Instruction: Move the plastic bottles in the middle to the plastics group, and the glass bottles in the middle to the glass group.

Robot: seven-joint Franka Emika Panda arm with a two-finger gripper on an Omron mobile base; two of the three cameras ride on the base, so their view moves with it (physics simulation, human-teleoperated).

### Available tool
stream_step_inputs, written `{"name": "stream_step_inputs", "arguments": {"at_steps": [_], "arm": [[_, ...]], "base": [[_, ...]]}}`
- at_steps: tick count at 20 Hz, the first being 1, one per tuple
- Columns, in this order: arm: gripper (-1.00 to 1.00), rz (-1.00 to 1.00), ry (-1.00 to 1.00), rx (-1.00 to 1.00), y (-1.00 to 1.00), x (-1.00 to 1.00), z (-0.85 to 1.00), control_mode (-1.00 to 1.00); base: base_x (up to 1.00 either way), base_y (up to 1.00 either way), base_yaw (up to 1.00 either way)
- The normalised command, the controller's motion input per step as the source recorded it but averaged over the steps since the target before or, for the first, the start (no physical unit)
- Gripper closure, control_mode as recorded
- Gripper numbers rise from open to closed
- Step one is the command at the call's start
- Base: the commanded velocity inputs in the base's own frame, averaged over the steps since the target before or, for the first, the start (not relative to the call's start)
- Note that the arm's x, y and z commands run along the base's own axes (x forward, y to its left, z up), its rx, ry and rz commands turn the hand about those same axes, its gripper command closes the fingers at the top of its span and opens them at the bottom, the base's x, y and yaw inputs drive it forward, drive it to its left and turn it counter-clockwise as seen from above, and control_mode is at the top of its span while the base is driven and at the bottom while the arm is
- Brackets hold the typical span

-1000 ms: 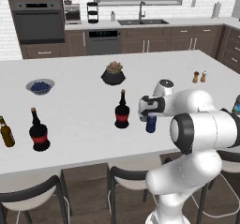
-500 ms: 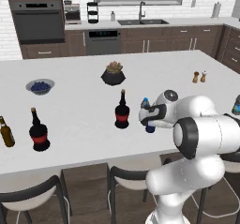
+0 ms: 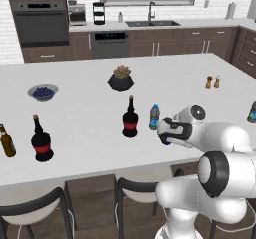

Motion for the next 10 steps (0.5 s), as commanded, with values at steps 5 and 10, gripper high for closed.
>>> {"name": "stream_step_inputs", "arguments": {"at_steps": [5, 10], "arm": [[1.0, 0.03, -0.03, 0.0, -0.42, -0.4, 0.42, -1.0], [1.0, 0.0, 0.03, 0.0, -0.46, -0.02, 0.55, -1.0]], "base": [[0.0, 0.0, 0.0], [0.0, 0.0, 0.0]]}}
